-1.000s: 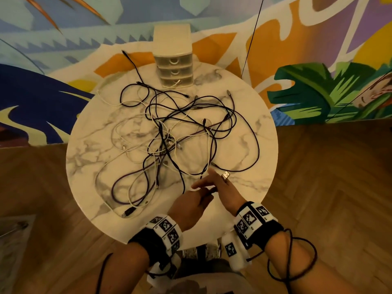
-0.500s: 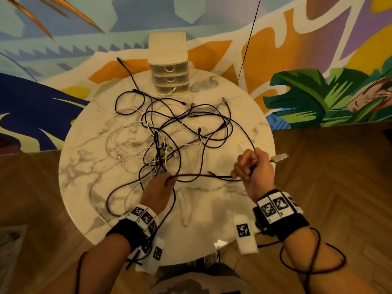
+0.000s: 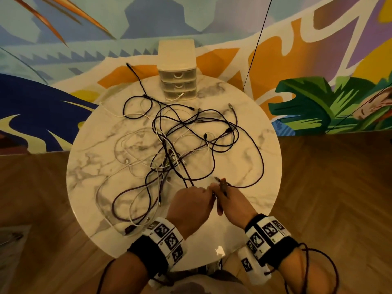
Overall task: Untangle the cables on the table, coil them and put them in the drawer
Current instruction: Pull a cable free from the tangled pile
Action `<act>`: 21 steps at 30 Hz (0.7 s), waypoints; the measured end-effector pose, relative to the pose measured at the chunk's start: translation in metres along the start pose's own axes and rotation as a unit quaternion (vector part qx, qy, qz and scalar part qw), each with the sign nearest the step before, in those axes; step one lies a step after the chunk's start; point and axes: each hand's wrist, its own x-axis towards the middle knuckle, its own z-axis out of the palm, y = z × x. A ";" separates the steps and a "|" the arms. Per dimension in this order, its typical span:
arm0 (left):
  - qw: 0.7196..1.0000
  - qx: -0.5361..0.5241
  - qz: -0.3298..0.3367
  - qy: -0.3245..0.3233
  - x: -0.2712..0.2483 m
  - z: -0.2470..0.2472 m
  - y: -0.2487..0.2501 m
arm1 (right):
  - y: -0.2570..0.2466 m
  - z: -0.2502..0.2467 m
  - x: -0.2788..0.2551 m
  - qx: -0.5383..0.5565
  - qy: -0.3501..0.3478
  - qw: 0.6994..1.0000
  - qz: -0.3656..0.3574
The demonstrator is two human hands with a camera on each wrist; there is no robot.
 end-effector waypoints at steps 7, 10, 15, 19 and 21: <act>0.927 -0.319 -0.199 -0.002 0.013 0.050 -0.060 | -0.015 -0.019 0.005 0.242 0.114 0.962 -0.049; 0.913 -0.319 -0.217 0.132 0.046 0.028 -0.095 | -0.013 -0.037 0.002 0.344 0.205 0.915 -0.044; 0.945 -0.263 -0.193 0.015 0.056 0.034 -0.110 | -0.004 -0.061 0.001 0.404 0.294 0.864 -0.056; 0.933 -0.297 -0.195 0.065 0.064 0.018 -0.093 | 0.005 -0.060 0.001 0.429 0.295 0.852 -0.054; 0.943 -0.255 -0.172 0.124 0.068 0.000 -0.078 | 0.007 -0.046 0.001 0.397 0.220 0.891 -0.013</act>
